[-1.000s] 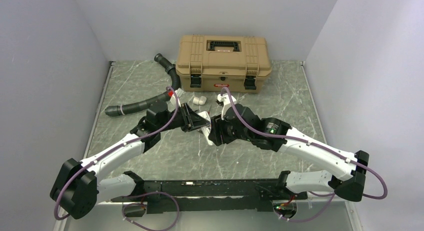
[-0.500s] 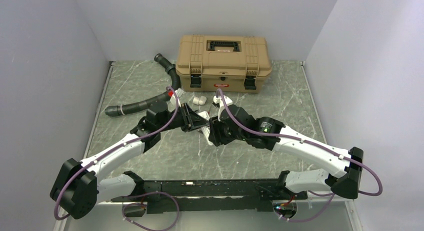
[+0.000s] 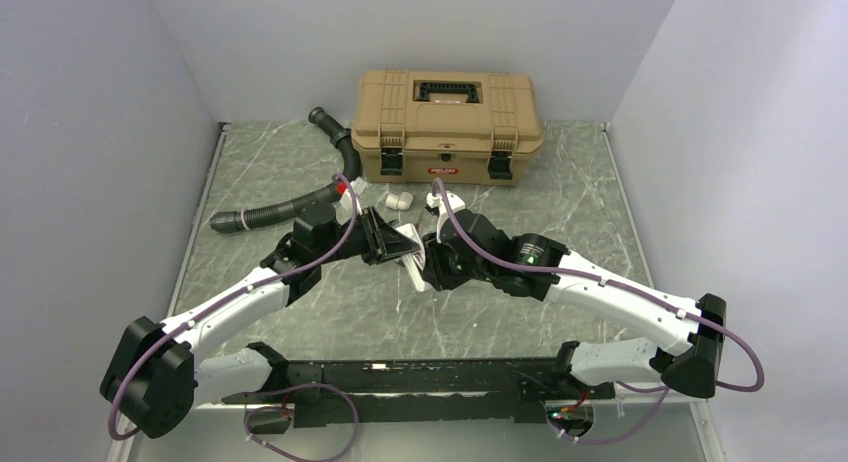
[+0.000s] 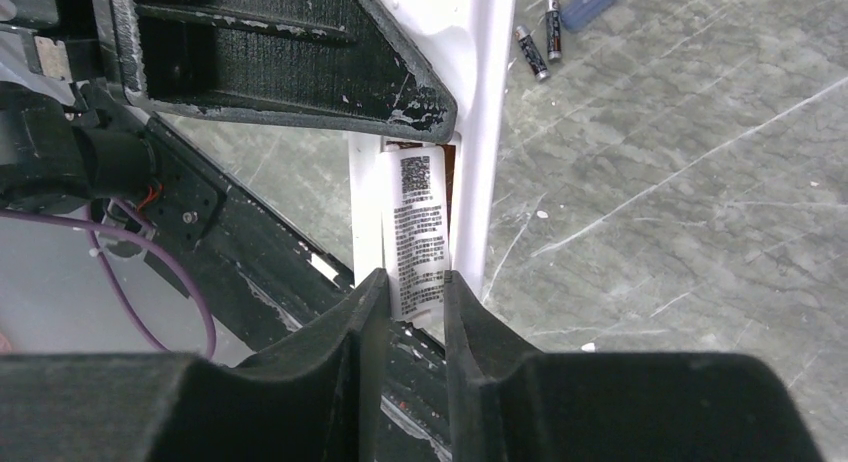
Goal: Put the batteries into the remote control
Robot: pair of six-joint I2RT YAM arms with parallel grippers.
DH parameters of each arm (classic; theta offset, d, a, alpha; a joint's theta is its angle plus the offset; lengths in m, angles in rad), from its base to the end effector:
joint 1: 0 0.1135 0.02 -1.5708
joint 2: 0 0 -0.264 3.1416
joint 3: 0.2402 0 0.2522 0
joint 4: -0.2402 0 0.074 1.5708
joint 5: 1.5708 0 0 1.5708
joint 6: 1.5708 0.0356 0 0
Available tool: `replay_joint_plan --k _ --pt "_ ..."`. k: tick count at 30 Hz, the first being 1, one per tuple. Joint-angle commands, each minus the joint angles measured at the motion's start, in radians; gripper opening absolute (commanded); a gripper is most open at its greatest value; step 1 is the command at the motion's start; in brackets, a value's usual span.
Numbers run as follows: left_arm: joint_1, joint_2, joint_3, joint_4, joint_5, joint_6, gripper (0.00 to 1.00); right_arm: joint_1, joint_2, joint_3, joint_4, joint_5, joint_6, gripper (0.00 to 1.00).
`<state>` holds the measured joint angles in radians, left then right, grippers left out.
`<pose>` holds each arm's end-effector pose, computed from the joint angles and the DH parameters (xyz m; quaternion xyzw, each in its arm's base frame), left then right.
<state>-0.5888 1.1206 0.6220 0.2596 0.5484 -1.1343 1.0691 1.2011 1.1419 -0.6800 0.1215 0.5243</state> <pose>0.1979 -0.1545 0.2620 -0.0428 0.7741 -0.5900 0.2257 0.1257 0.2202 0.3314 -0.2220 0.8860 0.2495 0.3216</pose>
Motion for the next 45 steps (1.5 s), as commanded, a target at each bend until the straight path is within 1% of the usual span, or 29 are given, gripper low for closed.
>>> replay_joint_plan --k 1,12,17,20,25,34,38,42,45 --pt "-0.002 -0.031 0.006 0.055 0.000 0.002 0.00 -0.001 0.003 -0.002 0.002 -0.005 -0.007 0.25" --pt "-0.003 -0.032 0.002 0.052 0.000 0.005 0.00 0.000 -0.001 -0.004 0.015 -0.015 -0.017 0.11" --pt "-0.003 -0.029 0.004 0.052 0.000 0.005 0.00 0.000 0.003 0.002 0.007 -0.016 -0.029 0.06" --pt "-0.003 -0.026 0.004 0.050 -0.001 0.005 0.00 -0.001 0.006 0.004 0.004 -0.012 -0.042 0.00" --pt "-0.003 -0.023 0.012 0.019 -0.010 0.017 0.00 -0.001 -0.010 0.003 0.012 -0.005 -0.051 0.00" --pt "0.000 -0.022 0.039 -0.074 -0.045 0.046 0.00 -0.001 -0.111 -0.034 0.079 0.062 -0.045 0.00" --pt "0.006 -0.021 0.046 -0.123 -0.062 0.052 0.00 0.000 -0.146 -0.040 0.076 0.123 -0.031 0.00" --pt "0.016 -0.047 0.037 -0.170 -0.082 0.070 0.00 -0.004 -0.140 -0.053 -0.008 0.299 0.014 0.00" --pt "0.027 -0.080 0.032 -0.202 -0.091 0.088 0.00 -0.005 -0.077 -0.104 -0.066 0.413 0.046 0.00"
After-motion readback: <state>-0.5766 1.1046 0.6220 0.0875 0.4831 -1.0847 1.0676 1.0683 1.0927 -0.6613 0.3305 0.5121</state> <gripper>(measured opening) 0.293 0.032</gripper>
